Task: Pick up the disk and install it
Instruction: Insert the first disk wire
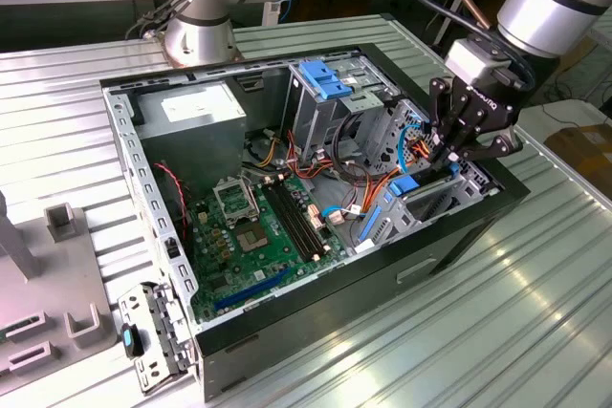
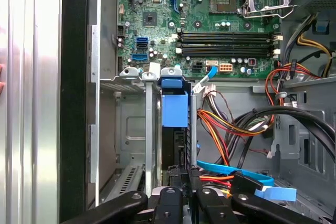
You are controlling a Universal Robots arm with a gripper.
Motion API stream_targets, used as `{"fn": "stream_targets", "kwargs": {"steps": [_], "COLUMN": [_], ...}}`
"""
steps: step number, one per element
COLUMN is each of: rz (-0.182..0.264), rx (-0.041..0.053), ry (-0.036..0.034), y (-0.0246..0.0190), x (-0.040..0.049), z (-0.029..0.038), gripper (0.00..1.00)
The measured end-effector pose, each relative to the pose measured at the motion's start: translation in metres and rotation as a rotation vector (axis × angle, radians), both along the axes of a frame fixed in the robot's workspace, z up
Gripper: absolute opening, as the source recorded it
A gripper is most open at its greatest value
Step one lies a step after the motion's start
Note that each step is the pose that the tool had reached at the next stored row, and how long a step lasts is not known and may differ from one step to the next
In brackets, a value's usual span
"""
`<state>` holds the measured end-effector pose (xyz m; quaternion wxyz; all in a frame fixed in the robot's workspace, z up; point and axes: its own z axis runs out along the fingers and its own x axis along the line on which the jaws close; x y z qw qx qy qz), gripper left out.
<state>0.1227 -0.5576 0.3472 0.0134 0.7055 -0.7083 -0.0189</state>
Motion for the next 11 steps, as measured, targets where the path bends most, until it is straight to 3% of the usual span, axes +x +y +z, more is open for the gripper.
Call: {"fn": "stream_targets", "kwargs": {"steps": [11], "rz": [0.000], "rx": [0.0000], "ry": [0.0000], "y": [-0.0006], "x": [0.0000], "z": [-0.0028], "gripper": [0.17]}}
